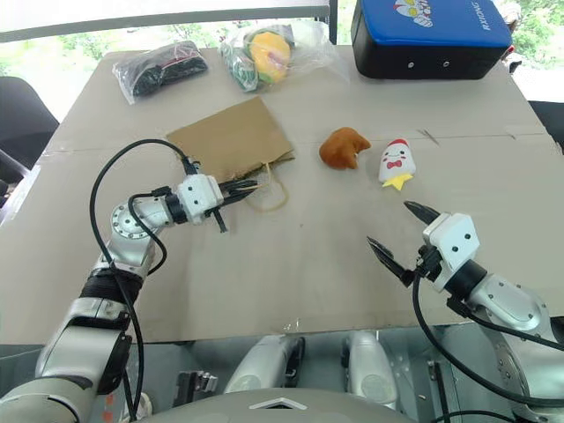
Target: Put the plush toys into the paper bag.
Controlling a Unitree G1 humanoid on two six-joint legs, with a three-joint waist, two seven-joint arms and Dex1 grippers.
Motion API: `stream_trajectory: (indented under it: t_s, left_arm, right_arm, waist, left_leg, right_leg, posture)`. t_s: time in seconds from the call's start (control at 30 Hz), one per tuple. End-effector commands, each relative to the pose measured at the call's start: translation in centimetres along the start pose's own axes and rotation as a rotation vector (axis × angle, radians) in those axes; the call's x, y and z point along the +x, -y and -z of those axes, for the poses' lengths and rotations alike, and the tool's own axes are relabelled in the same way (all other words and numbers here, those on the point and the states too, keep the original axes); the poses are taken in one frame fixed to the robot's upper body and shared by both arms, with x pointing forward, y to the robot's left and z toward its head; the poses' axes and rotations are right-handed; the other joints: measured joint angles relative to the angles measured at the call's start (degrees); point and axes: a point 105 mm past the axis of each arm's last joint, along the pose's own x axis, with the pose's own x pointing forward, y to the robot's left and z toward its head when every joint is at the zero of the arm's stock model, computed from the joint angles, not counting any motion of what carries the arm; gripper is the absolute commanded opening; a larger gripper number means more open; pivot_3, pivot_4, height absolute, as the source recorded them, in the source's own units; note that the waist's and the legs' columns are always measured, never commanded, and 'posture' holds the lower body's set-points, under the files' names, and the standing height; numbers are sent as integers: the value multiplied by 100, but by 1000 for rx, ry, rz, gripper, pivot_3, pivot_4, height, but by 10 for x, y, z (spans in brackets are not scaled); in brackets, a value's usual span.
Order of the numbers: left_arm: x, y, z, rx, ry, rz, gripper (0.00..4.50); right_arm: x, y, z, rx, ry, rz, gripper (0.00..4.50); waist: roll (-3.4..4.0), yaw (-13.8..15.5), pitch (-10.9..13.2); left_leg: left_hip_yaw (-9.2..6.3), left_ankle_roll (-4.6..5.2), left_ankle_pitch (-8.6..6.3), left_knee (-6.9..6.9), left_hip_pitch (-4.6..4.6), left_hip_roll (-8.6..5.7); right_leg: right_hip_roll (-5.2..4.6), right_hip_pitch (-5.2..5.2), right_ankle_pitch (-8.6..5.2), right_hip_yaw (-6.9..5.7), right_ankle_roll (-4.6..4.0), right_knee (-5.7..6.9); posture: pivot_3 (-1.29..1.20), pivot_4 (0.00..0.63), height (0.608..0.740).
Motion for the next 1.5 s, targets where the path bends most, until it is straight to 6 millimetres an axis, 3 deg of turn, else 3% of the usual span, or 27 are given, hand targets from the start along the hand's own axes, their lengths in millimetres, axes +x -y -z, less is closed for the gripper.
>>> stream_trajectory:
  t_s: [0.03,0.13,0.2,0.33,0.5,0.53,0.73,0.83,1.13,1.33,1.5]
  left_arm:
    - [11,-3,-63,-435,258,-15,71]
    - [11,5,-90,-737,337,40,71]
    - [10,6,-103,-852,373,62,0]
    - [3,-1,-118,-1044,426,86,0]
    - [-5,-9,-126,-1178,421,125,0]
    - [-6,-9,-127,-1192,416,132,0]
    - [-6,-3,-129,-1217,367,165,0]
    - [-9,-3,-126,-1218,356,150,0]
    - [-14,-7,-122,-1197,345,118,0]
    - [-6,-8,-129,-1157,355,149,0]
    - [-2,1,-124,-1116,309,166,0]
  right_arm:
    - [21,-10,-14,26,17,-16,4500]
    - [43,-22,-10,76,-5,-83,4500]
    - [59,-23,-6,91,-16,-94,3996]
    - [106,-32,-4,114,-2,-174,2710]
    - [156,-48,0,134,3,-282,183]
    - [162,-52,-2,132,10,-303,80]
    - [186,-67,-4,125,15,-382,80]
    - [187,-64,-8,117,24,-391,80]
    - [136,-30,-16,66,3,-307,80]
    - [108,-37,-26,77,1,-295,80]
    - [98,-16,-14,1,-97,-163,80]
  waist:
    - [-1,-34,1]
    - [2,-61,-1]
    - [2,-60,-2]
    - [-6,-81,2]
    - [-11,-28,-1]
    - [-11,-32,0]
    - [-11,-58,0]
    - [-11,-49,0]
    - [-10,-33,1]
    - [-10,-39,1]
    - [-10,-23,1]
  left_leg:
    - [-2,0,0,2,-2,0]
    - [-3,0,0,1,1,2]
    - [-4,-1,1,-1,7,2]
    - [-2,-2,2,1,11,1]
    - [-4,-10,7,-2,12,2]
    - [-4,-9,6,-1,10,1]
    - [-4,-9,6,-3,7,-2]
    - [-4,-10,6,-1,8,-2]
    - [-4,-10,6,-3,2,-2]
    - [-4,-10,6,-5,3,-1]
    - [-1,-10,6,-6,3,-2]
  right_leg:
    - [0,0,0,0,0,-1]
    - [2,-1,0,1,-1,2]
    - [2,2,-1,1,-1,2]
    - [5,5,0,2,-1,4]
    - [10,0,0,3,-2,6]
    - [10,0,0,4,-1,4]
    - [8,-5,0,7,-1,2]
    - [8,-5,1,7,-1,5]
    - [7,-12,1,9,-1,3]
    - [8,-13,0,11,-2,5]
    - [8,-13,0,16,-2,2]
  posture:
    - [0,150,740]
    - [0,150,740]
    - [0,150,740]
    - [0,150,740]
    - [0,150,740]
    - [0,150,740]
    - [0,150,740]
    - [0,150,740]
    - [0,150,740]
    - [0,150,740]
    - [0,150,740]
